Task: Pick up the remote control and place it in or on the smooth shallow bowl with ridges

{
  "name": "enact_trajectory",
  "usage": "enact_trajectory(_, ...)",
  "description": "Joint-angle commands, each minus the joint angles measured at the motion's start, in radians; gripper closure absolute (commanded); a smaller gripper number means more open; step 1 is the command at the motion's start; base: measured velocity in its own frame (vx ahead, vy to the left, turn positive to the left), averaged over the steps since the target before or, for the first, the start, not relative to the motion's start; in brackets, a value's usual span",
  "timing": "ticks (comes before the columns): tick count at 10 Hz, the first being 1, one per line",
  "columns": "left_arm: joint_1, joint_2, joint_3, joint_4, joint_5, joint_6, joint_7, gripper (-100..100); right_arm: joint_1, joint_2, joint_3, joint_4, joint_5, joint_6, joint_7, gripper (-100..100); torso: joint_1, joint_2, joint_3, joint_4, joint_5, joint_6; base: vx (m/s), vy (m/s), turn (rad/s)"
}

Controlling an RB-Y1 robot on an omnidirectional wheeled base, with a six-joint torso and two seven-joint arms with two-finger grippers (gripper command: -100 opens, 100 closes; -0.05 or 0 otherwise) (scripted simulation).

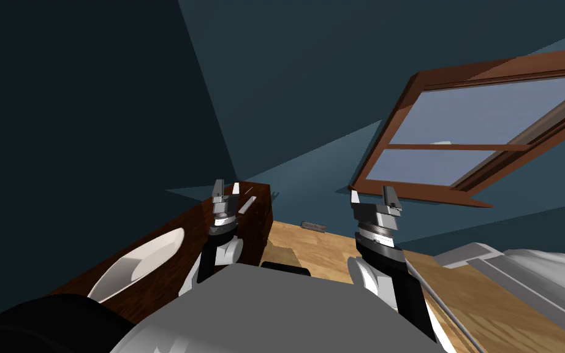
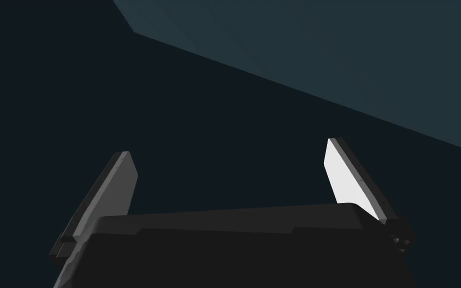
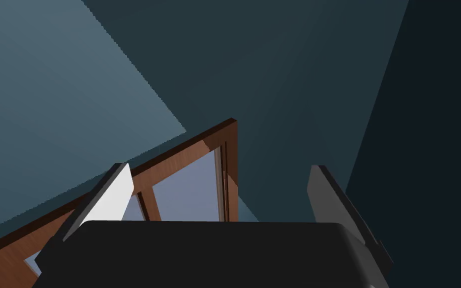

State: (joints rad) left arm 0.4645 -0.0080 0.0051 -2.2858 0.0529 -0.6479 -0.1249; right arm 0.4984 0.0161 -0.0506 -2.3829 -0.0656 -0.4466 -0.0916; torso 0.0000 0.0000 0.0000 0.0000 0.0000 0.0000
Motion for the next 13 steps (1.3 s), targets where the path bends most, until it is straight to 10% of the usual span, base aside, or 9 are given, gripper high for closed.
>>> enact_trajectory(1,-0.007,0.037,0.003,0.007,0.005,0.023,0.009,-100,0.0,0.0,0.0,0.0,0.0,0.0,0.0,0,0.0,0.0,0.0,0.0,0.0,0.0,0.003,-0.045,-0.035)
enact_trajectory(13,-0.098,0.259,0.045,0.109,0.084,0.31,0.115,-100,0.0,0.0,0.0,0.0,0.0,0.0,0.0,0,-0.008,-0.004,-0.002,-0.001,-0.002,0.0,0.04,-0.111,-0.03)
